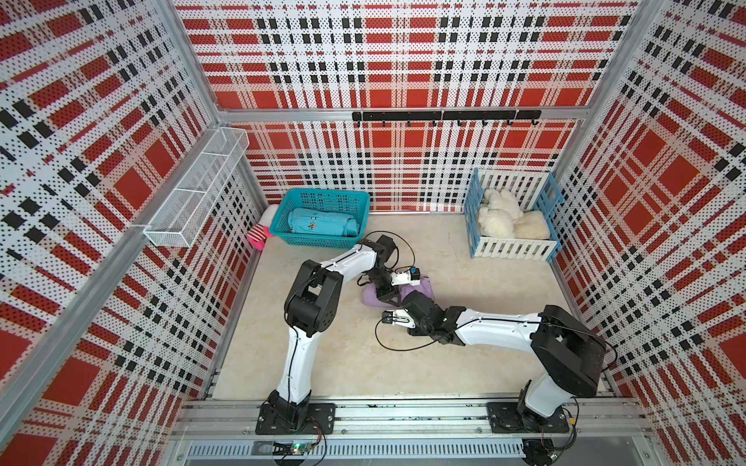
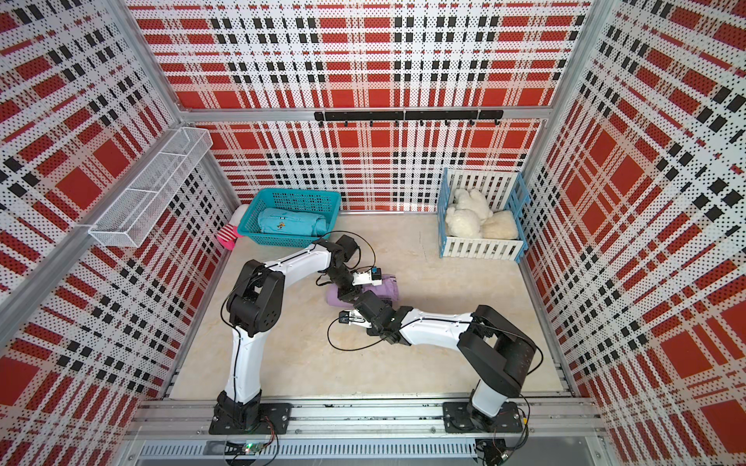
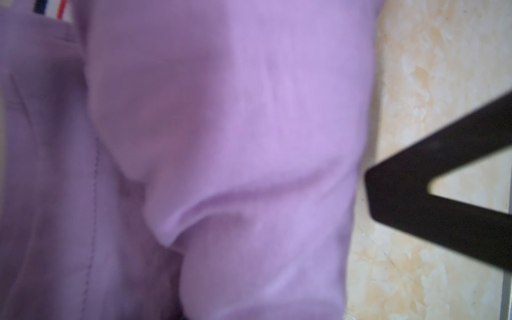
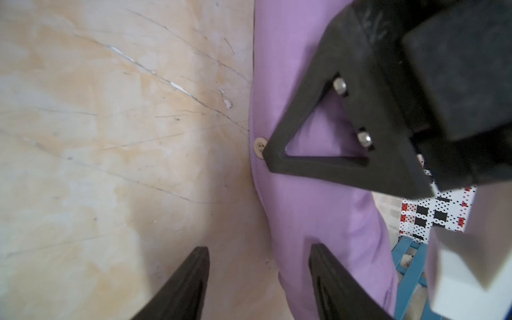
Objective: Roll up the long pants
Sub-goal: Roll the long pant at the center of the board.
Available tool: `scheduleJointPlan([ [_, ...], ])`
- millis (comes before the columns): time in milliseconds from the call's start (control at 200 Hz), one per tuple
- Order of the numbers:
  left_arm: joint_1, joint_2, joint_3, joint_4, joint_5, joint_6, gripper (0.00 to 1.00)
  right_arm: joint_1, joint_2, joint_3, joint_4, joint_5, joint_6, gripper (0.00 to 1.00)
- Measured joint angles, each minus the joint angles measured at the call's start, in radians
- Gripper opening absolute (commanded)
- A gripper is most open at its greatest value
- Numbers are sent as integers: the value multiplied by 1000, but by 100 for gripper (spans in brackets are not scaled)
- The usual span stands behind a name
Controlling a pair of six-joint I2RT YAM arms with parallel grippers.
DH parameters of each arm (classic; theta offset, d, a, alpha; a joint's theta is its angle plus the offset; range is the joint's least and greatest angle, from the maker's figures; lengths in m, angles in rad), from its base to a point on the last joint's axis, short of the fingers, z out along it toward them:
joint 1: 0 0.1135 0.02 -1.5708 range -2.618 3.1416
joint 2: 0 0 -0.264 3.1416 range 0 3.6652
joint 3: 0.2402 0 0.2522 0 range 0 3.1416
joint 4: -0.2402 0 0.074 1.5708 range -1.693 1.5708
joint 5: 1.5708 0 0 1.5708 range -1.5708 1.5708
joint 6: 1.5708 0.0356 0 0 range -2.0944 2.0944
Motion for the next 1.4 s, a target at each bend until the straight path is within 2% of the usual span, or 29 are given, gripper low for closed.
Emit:
scheduleJointPlan([
  [230, 6, 3, 0, 1, 13, -14, 22, -14, 54, 16, 56, 27, -39, 65],
  [386, 14, 6, 1, 6, 20, -35, 22, -26, 97, 53, 60, 42, -50, 61],
  [666, 46, -3, 5, 29, 19, -77, 24, -66, 163, 125, 78, 30, -47, 46],
  [817, 85, -11, -3, 44, 18, -75, 28, -93, 190, 154, 119, -11, -46, 18],
  [1047, 124, -29, -32, 67, 18, -74, 34, -111, 217, 172, 166, -75, -44, 13],
  [1122, 130, -33, -39, 71, 19, -71, 29, -114, 221, 172, 177, -88, -41, 15],
  [1278, 128, -50, -64, 92, 14, -45, 26, -116, 216, 154, 182, -126, -32, 48],
  [1328, 121, -51, -67, 93, 10, -38, 26, -116, 204, 136, 184, -141, -39, 54],
  [1398, 113, -52, -66, 93, 1, -27, 25, -116, 179, 103, 183, -145, -50, 58],
])
